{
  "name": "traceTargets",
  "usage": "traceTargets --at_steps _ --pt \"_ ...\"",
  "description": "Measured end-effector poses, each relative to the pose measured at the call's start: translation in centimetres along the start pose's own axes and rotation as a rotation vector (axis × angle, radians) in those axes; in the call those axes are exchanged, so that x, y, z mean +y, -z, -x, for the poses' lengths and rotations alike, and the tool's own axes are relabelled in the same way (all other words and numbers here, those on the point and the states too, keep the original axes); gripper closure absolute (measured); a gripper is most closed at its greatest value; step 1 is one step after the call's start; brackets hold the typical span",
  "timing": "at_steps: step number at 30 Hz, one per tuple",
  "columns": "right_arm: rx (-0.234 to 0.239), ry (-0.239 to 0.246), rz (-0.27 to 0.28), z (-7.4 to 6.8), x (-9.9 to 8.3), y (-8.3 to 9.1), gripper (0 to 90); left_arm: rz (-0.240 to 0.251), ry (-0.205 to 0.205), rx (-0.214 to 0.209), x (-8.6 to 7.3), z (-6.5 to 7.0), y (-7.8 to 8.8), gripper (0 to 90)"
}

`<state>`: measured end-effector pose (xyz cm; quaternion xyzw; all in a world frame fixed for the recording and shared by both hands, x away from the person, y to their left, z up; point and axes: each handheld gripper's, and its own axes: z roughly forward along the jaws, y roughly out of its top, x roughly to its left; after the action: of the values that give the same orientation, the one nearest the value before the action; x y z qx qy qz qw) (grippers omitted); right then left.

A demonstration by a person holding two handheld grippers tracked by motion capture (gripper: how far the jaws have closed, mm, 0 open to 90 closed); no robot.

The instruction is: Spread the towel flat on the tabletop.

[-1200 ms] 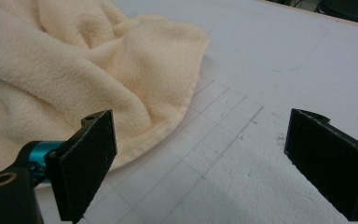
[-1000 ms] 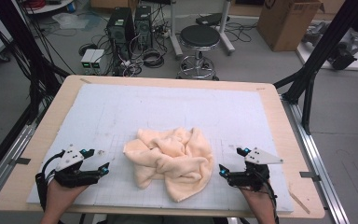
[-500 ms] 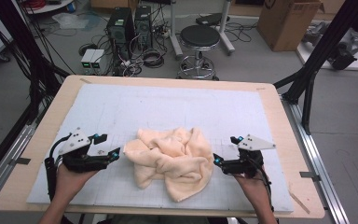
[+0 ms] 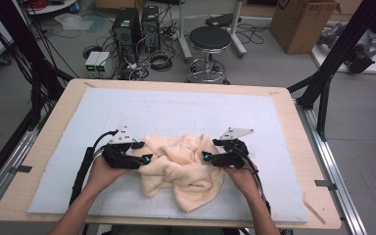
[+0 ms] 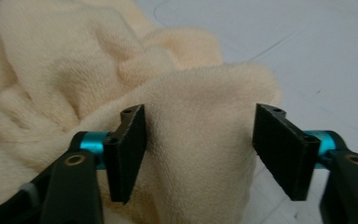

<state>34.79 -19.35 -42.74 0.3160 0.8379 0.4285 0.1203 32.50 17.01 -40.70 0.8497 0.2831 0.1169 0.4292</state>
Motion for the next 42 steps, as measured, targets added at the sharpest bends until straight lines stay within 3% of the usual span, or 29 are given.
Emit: traceTargets --at_steps 2,3,5,8,13,18,19,23,27,31,34,37,41,42 --pt "0.021 -0.001 -0.013 0.2 -0.1 -0.5 47.0 -0.021 -0.017 -0.001 -0.1 0.0 -0.1 52.3" --pt "0.025 0.009 -0.013 0.2 -0.1 -0.6 51.9 -0.083 -0.034 0.017 -0.3 0.1 -0.6 56.3" --pt "0.041 0.019 -0.012 0.2 -0.1 -0.5 59.8 -0.125 -0.046 0.009 -0.5 0.1 -0.9 65.9" --pt "0.048 0.026 -0.011 0.3 -0.1 0.0 67.9 -0.106 -0.064 0.019 -0.5 0.2 -0.5 78.0" --pt "0.041 0.037 0.013 -0.5 0.0 2.2 69.2 -0.030 -0.053 0.029 -1.1 0.8 1.9 81.8" --pt "0.043 0.055 0.009 -1.6 -0.1 4.1 69.0 0.016 -0.028 0.031 -2.8 1.7 5.0 82.1" --pt "0.038 0.072 0.006 -1.9 -0.2 4.4 69.4 0.016 -0.028 0.031 -2.8 1.7 5.0 82.1" --pt "0.044 0.092 0.004 -3.2 -0.9 5.8 71.6 0.051 -0.020 0.041 -4.6 3.2 7.9 82.3" --pt "0.067 0.100 -0.020 -4.2 -2.5 6.7 76.8 0.060 -0.021 0.034 -5.6 4.4 9.3 82.3" --pt "0.088 0.082 -0.052 -4.7 -4.1 7.7 74.9 0.079 -0.020 0.024 -5.8 5.1 10.1 80.6" --pt "0.098 0.064 -0.023 -4.4 -4.4 9.0 65.2 0.119 -0.020 0.016 -4.7 5.0 10.6 72.0" --pt "0.088 0.046 0.030 -3.7 -3.6 9.9 58.0 0.161 -0.007 0.008 -2.8 4.0 10.0 62.3" --pt "0.063 0.035 0.097 -2.4 -1.6 9.0 54.5 0.201 0.006 -0.006 0.2 2.9 7.9 54.3" --pt "0.055 0.037 0.103 -2.0 -1.1 8.4 53.3 0.201 0.006 -0.006 0.2 2.9 7.9 52.5"
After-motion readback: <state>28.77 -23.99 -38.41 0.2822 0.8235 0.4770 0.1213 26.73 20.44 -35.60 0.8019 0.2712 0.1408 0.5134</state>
